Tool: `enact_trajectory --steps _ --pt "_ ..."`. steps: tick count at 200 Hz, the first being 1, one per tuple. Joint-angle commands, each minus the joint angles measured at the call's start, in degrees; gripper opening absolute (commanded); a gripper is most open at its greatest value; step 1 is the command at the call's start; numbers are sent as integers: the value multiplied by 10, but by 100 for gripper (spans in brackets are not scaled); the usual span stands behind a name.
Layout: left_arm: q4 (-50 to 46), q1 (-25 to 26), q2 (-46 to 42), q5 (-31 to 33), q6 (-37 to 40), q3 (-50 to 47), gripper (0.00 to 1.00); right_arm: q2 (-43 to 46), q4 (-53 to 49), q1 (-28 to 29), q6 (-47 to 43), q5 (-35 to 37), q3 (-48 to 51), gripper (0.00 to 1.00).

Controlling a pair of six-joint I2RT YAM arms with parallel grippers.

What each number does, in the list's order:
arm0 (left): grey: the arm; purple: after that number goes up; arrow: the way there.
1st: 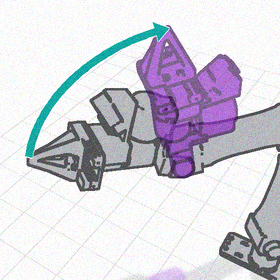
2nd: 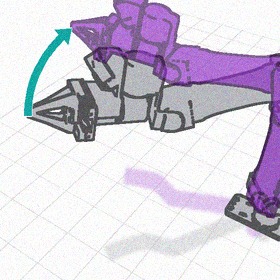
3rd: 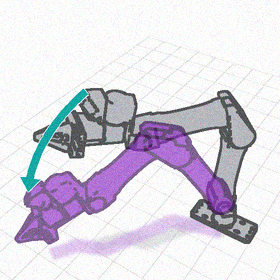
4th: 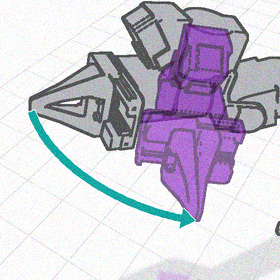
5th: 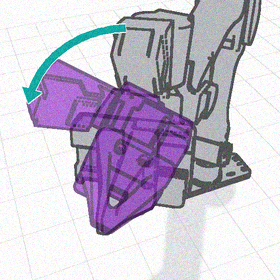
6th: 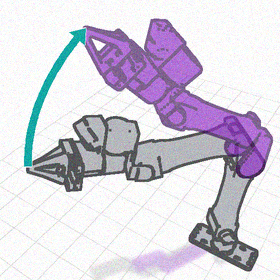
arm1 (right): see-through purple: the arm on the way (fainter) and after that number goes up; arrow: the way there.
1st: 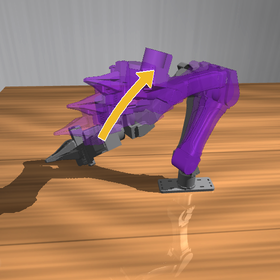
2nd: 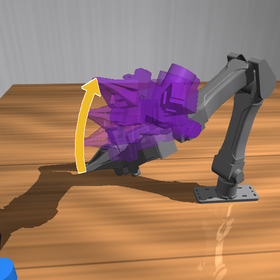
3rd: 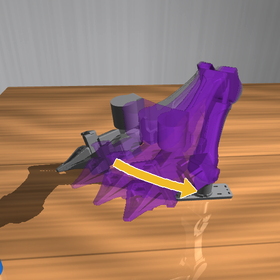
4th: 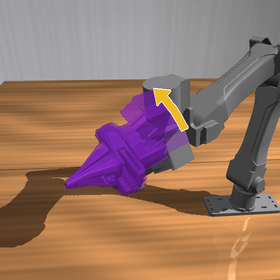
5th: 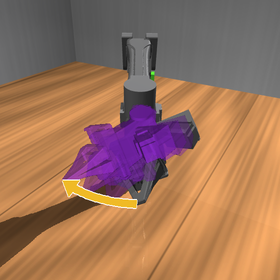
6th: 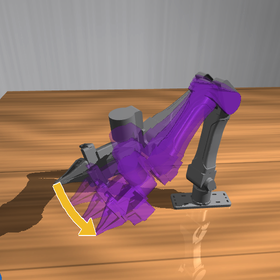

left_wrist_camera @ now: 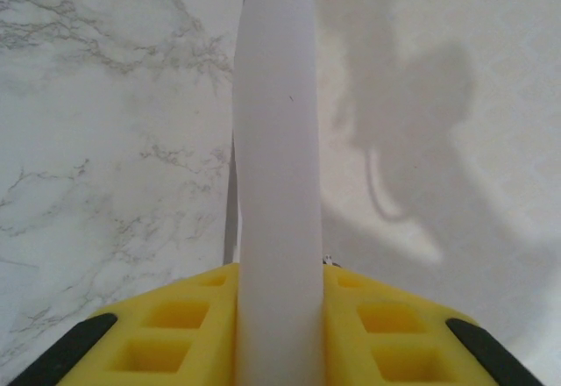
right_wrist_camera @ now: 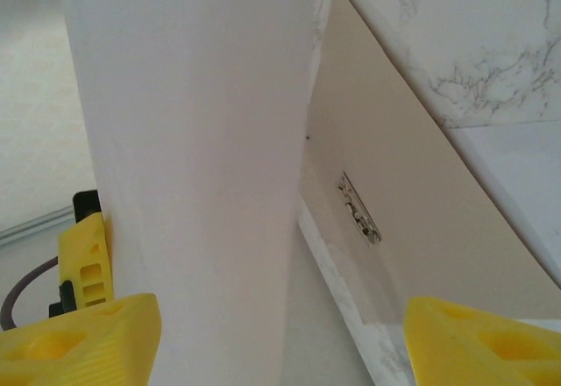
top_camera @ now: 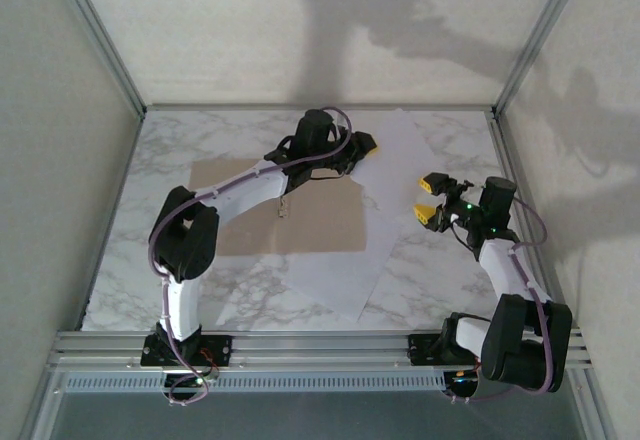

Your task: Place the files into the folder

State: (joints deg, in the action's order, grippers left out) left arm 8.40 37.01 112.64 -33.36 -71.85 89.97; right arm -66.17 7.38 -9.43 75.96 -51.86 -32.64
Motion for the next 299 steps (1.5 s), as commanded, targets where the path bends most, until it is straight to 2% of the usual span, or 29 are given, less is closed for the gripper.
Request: enact_trajectory --steps 1,47,84,109,124,204,299 --pt "22 -3 -32 6 -10 -7 27 15 40 7 21 18 2 74" --pt "33 4 -50 4 -20 -26 27 23 146 24 83 39 1 70" --pt "42 4 -63 6 -23 -48 27 34 159 31 88 39 -28 58" --pt "44 3 -63 5 -23 -51 28 27 151 37 87 24 -44 59" --pt "48 3 -64 3 -24 -51 28 25 151 41 88 18 -47 53" --pt "57 0 -76 -8 -18 -56 29 26 156 41 90 5 -51 38" --pt "70 0 -73 -21 -18 -55 30 24 173 42 101 -12 -62 34"
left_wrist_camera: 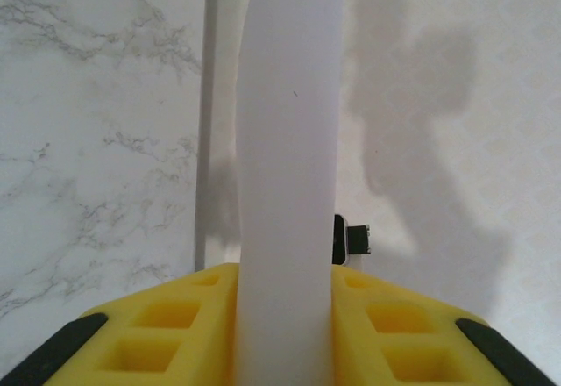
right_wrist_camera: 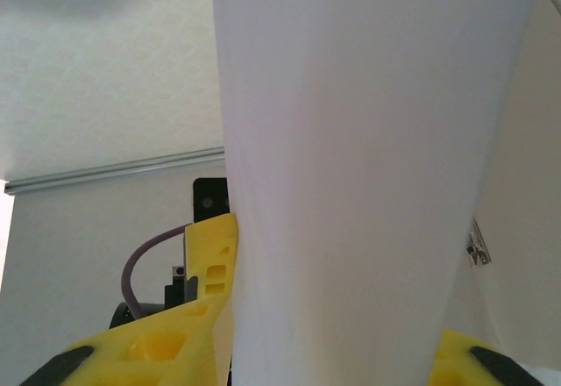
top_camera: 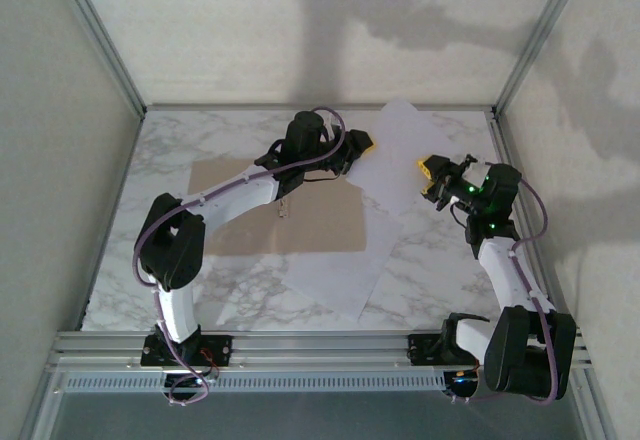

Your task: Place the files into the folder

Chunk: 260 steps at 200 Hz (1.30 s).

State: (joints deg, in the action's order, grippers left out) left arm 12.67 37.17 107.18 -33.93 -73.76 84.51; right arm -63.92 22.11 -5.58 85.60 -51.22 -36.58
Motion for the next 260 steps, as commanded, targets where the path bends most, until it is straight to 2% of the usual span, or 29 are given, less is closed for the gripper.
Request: enact_trajectory --steps 1,24,35,55,74,89,112,136,152,214,237,260 --pt "28 -2 -18 -15 1 -1 30 2 25 4 4 -18 -23 34" --pt "29 -2 -17 -16 1 1 30 0 28 4 5 -19 -25 34" --pt "29 -2 -15 -18 1 1 30 -2 32 6 6 -22 -27 27" --pt "28 -2 -14 -20 3 1 31 -9 33 9 6 -27 -33 22" --pt "16 -4 -13 -22 10 8 38 -12 23 11 -3 -31 -40 14" --pt "-4 -7 -15 -21 23 15 47 -9 -49 11 -48 -34 -63 0" --pt "-62 -14 -25 -6 62 29 60 -9 -189 11 -153 -41 -119 0" --pt "-176 -22 -43 51 126 55 72 -26 -297 11 -237 -62 -176 0" --pt "-209 -34 -57 67 147 48 76 -39 -355 11 -280 -71 -207 0" --pt "-259 -122 -162 107 199 -84 79 -110 -630 14 -496 -39 -347 0" --pt "-289 -160 -204 134 230 -140 78 -146 -696 31 -542 -21 -398 0" --pt "-299 -202 -236 127 251 -204 76 -176 -725 66 -562 6 -446 0"
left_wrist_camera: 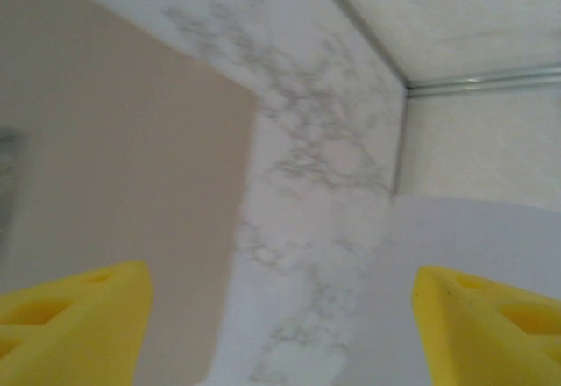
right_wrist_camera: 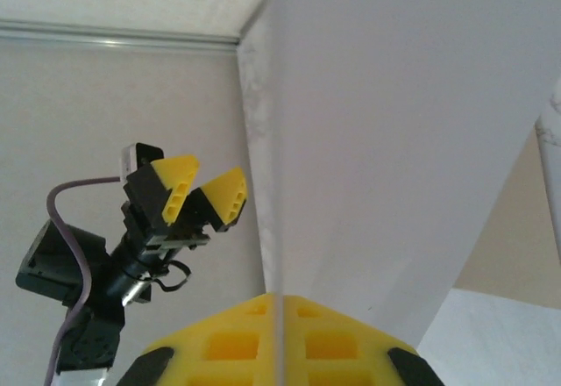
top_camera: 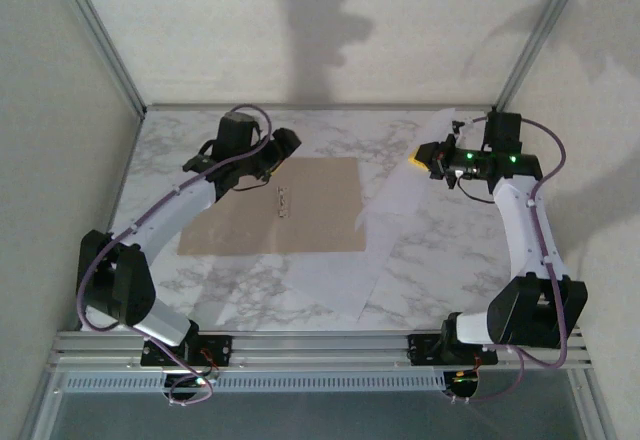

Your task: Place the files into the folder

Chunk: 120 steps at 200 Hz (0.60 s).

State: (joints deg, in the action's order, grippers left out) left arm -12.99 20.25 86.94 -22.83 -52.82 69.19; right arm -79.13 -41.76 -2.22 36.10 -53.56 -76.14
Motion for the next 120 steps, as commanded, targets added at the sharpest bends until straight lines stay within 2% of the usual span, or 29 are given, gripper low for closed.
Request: enact_trajectory --steps 1,51,77,120 --pt "-43 -35 -35 16 42 -53 76 -24 -87 34 -68 30 -52 0" --pt "-87 -101 -132 82 74 -140 77 -80 -45 167 -63 83 -136 0" --pt "-111 -134 -184 73 82 -167 73 -141 -44 239 -70 106 -213 0" --pt "-199 -146 -280 187 112 -139 73 -284 -82 333 -97 150 -383 0"
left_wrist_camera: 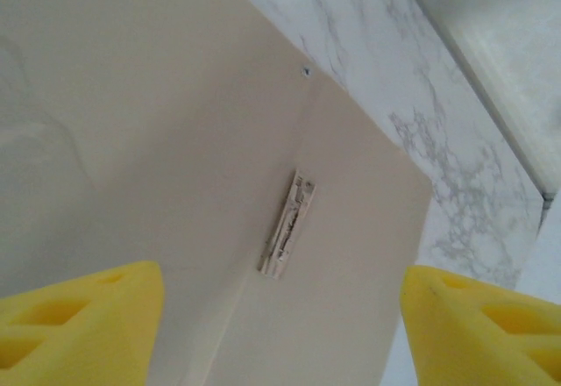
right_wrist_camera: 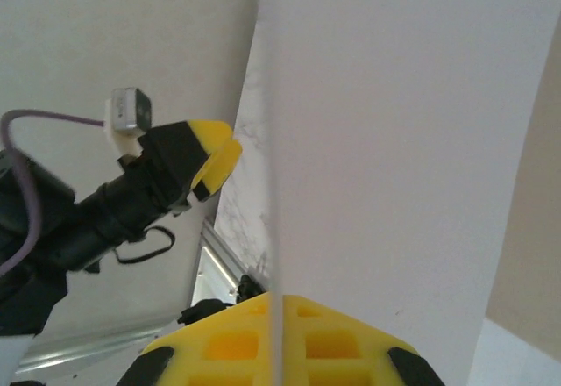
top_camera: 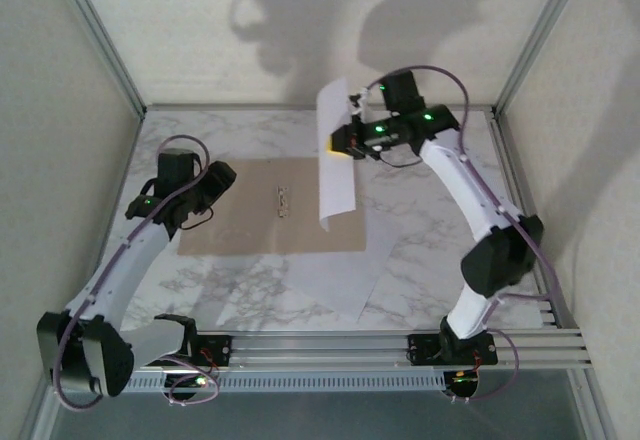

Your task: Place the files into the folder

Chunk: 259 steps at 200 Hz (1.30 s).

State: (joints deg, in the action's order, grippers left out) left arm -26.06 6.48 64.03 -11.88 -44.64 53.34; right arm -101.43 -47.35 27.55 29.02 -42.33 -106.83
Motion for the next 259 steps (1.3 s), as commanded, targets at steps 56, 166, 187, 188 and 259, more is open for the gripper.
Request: enact_trajectory --steps 56,166,187,188,259 --pt "-105 -42 -78 88 74 38 75 -239 -67 115 -64 31 -313 0" --pt "-107 -73 -26 87 101 32 75 -358 -18 124 -272 262 -287 0" --pt "-104 -75 -7 102 103 31 75 -369 4 124 -295 284 -287 0" --pt "-104 -75 -5 103 103 31 75 -369 5 124 -296 285 -286 0" --pt "-67 -87 43 89 90 2 75 -325 103 123 -350 263 -200 0"
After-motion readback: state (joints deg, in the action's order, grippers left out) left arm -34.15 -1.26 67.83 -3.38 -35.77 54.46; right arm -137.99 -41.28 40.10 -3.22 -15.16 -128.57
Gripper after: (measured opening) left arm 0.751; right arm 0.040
